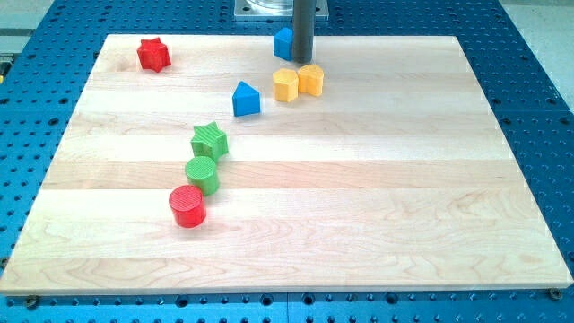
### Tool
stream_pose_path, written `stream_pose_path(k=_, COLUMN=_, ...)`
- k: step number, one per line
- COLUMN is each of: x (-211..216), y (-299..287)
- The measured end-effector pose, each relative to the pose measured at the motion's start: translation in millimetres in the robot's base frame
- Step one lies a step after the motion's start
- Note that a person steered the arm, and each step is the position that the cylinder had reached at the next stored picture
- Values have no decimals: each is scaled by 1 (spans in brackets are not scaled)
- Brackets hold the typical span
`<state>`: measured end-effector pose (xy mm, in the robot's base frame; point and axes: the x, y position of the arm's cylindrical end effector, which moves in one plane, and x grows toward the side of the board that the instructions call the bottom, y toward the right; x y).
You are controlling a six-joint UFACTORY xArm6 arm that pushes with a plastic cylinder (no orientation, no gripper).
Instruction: Place the cube at the top center of the board
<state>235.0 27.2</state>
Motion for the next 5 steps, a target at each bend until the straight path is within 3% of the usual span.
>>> stream_pose_path(k=4, x=-21, y=-6)
stream_pose_path(k=5, x=-12, y=39)
